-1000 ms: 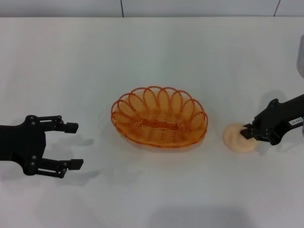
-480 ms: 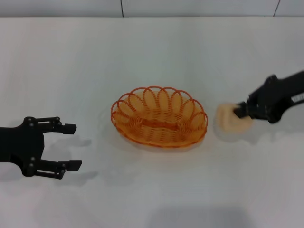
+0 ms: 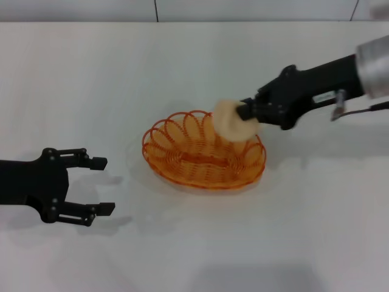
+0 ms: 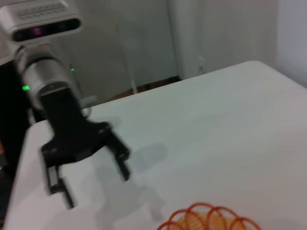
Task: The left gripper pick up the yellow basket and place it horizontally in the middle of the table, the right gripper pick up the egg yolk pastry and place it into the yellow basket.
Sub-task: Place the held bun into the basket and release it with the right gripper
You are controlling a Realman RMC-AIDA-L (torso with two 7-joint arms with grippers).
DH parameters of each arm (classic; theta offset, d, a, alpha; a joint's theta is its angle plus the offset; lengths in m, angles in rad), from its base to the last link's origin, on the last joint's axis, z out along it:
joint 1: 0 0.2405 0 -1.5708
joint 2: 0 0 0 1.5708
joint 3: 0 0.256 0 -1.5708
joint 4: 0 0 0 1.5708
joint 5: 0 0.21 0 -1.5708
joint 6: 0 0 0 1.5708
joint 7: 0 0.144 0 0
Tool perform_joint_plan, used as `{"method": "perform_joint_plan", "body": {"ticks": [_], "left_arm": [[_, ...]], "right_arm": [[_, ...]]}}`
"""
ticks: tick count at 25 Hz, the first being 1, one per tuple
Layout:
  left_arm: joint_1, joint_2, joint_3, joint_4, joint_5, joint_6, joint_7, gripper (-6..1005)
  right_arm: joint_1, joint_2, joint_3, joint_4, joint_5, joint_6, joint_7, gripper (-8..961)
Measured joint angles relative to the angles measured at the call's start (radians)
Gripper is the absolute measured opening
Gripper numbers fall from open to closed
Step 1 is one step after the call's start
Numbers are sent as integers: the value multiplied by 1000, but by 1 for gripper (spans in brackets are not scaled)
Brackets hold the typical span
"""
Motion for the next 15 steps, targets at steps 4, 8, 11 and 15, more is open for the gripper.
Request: {"method": "perform_joint_plan", "body": {"ticks": [4, 8, 11, 15], "left_arm": [[-4, -1, 1, 0, 7, 2, -5, 861], [-7, -2, 2, 0, 24, 2, -8, 861], [-13, -3, 2, -3, 27, 0, -9, 862], [-15, -3, 2, -3, 28, 0, -9, 862]], "right_arm": [[-9, 1, -123, 47, 70, 166, -27, 35], [-9, 2, -204, 83, 122, 260, -50, 34], [-10, 3, -253, 104, 139, 302, -68, 33], [-16, 4, -306, 130, 180, 362, -113, 67]]}}
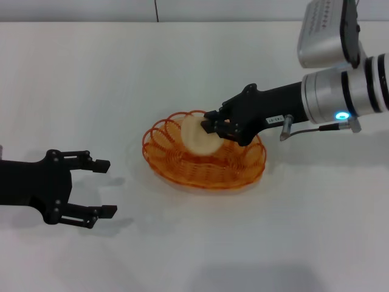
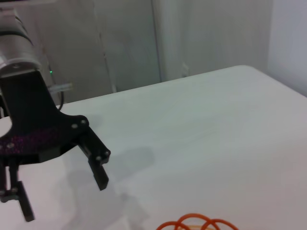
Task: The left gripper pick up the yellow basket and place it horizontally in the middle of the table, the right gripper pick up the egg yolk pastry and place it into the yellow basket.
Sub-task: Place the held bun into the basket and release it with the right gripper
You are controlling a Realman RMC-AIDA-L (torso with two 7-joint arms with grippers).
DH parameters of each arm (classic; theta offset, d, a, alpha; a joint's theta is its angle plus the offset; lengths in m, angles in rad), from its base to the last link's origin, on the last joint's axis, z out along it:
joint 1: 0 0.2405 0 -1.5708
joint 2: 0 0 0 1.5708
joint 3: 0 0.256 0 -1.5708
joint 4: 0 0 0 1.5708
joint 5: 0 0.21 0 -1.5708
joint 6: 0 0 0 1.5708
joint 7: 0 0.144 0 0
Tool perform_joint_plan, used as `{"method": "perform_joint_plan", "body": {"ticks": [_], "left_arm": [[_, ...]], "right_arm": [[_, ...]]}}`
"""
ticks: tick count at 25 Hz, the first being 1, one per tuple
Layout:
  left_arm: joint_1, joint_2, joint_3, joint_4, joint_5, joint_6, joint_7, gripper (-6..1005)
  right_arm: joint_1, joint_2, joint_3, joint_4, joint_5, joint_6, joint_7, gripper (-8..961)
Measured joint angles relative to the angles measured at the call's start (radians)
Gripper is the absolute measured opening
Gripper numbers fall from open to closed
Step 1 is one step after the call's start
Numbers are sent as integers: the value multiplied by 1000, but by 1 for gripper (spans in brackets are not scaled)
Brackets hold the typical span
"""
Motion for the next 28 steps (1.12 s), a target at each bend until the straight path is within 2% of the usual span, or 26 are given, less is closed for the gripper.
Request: {"method": "perform_joint_plan", "body": {"ticks": [8, 16, 19, 21, 25, 28], "left_arm": [[-2, 1, 0, 2, 11, 0, 0, 862], [1, 1, -3, 2, 13, 5, -5, 862], [5, 1, -5, 2, 14, 6, -7, 862], [5, 1, -5, 2, 13, 3, -7, 861], [2, 2, -6, 3, 13, 2, -9, 861], [-2, 6, -6, -1, 13, 2, -12, 861]], "right_arm": [[-17, -2, -16, 8, 35, 38, -18, 157], [-60, -10, 14, -31, 35, -54, -58, 476], [-107, -12, 90, -49, 33, -154, -132, 592], [-141, -12, 164, -53, 35, -249, -199, 816], [-188, -14, 318, -28, 34, -413, -315, 838], [-209, -21, 389, 10, 27, -484, -390, 855]]}}
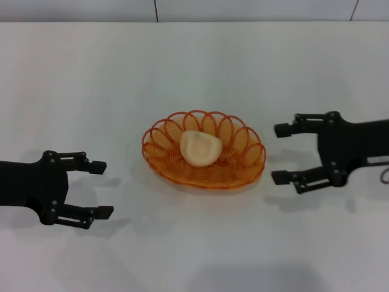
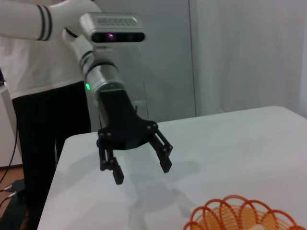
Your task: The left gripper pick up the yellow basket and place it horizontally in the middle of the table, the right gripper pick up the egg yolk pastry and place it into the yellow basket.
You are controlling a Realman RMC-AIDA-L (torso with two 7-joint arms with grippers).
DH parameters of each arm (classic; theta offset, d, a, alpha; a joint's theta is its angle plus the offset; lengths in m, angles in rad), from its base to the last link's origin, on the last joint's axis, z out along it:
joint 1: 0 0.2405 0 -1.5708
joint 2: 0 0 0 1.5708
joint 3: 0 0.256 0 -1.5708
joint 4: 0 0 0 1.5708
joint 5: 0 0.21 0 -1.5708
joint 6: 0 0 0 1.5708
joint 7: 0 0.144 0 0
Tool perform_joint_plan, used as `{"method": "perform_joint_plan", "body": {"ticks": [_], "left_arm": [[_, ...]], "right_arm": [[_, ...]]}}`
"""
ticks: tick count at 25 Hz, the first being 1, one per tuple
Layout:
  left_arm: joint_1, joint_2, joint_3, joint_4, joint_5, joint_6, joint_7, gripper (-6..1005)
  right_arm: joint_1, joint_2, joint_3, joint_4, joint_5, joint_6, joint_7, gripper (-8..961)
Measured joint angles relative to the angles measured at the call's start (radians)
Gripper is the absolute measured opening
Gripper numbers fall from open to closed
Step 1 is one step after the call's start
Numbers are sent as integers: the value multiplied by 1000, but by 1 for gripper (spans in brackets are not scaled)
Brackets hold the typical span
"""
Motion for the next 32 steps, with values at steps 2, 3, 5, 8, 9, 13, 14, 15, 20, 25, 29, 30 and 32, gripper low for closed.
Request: {"method": "perform_joint_plan", "body": {"ticks": [2, 3, 5, 8, 9, 13, 14, 15, 20, 25, 29, 30, 32], "left_arm": [[-1, 2, 0, -2, 0, 0, -2, 861], [-1, 2, 0, -2, 0, 0, -2, 861], [-1, 3, 0, -3, 0, 0, -3, 861], [-1, 4, 0, -4, 0, 0, -3, 861], [-1, 4, 0, -4, 0, -1, -3, 861], [0, 4, 0, -6, -1, -1, 0, 861], [0, 4, 0, -6, -1, 0, 2, 861], [0, 4, 0, -6, -1, 1, 2, 861], [-7, 4, 5, -6, -1, 12, 1, 862], [-13, 4, 5, -8, -1, 15, -3, 861], [-14, 5, 5, -8, -1, 12, -3, 861], [-14, 5, 5, -8, 0, 11, -3, 861], [-15, 5, 5, -8, 2, 9, -3, 861]], "right_arm": [[-11, -3, 32, 27, -1, -19, -44, 866], [-17, -6, 45, 48, -1, -23, -72, 871], [-18, -10, 50, 72, -2, -24, -102, 877], [-19, -13, 51, 112, -3, -20, -148, 877], [-18, -14, 51, 129, -3, -15, -164, 877], [-8, -12, 51, 172, -27, 12, -185, 877], [-7, -9, 51, 174, -35, 16, -186, 877], [-6, -6, 50, 175, -45, 20, -188, 877], [2, -4, 48, 177, -52, 22, -190, 877], [3, -5, 50, 177, -52, 24, -188, 877], [4, -5, 50, 179, -52, 31, -187, 877], [4, -5, 50, 181, -53, 32, -186, 877], [5, -5, 50, 186, -53, 33, -186, 877]]}}
